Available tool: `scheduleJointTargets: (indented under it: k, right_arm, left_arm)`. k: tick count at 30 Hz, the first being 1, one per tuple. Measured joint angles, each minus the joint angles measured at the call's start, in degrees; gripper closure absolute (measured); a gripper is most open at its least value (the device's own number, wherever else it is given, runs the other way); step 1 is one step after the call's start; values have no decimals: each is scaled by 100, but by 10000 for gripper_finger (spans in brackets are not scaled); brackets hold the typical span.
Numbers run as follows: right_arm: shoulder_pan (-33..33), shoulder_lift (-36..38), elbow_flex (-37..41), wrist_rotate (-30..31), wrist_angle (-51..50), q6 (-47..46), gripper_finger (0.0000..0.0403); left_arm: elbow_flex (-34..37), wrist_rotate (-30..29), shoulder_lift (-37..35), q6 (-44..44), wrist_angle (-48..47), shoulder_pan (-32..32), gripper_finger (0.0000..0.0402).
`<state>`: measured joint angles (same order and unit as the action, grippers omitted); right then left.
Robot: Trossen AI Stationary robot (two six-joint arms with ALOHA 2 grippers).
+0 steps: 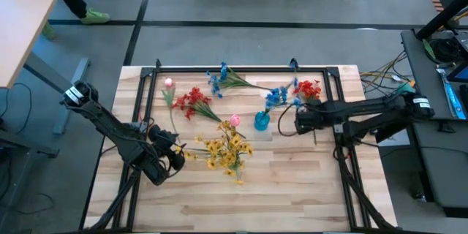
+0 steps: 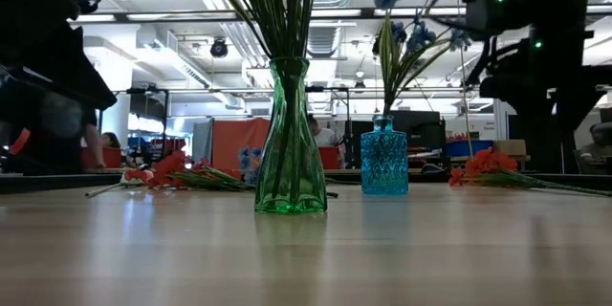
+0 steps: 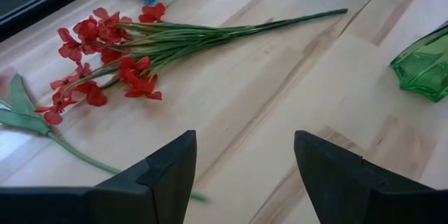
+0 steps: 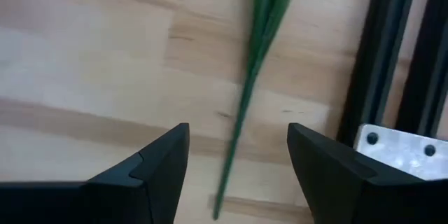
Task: Sort flowers into vase by color
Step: Put the right red flowers into the blue flower vase
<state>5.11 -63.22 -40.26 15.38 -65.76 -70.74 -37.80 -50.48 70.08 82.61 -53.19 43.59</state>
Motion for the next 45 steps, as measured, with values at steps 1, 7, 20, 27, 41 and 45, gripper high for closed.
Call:
scheduleJointTargets:
  k: [1, 7, 20, 27, 41, 45]
  right_arm:
    - [168, 0, 8, -86, 9, 119, 163]
    - [972, 0, 88, -569, 79, 946, 135]
    - [1132, -18, 508, -1495, 524, 1082, 123]
    - [1134, -298, 994, -1893, 1064, 857, 152]
    - [1130, -535, 1159, -2303, 1666, 830, 344]
    - [1132, -535, 1159, -2522, 1704, 899, 385]
  left_arm:
    - [0, 0, 0, 0, -11, 0, 177]
    - [0, 0, 0, -112, -73, 2, 177]
    - [0, 2, 0, -265, -142, 11, 177]
    - [0, 1, 29, -306, -167, 9, 177]
    - [2, 2, 55, -306, -185, 9, 177]
    - [2, 2, 55, -306, -183, 9, 177]
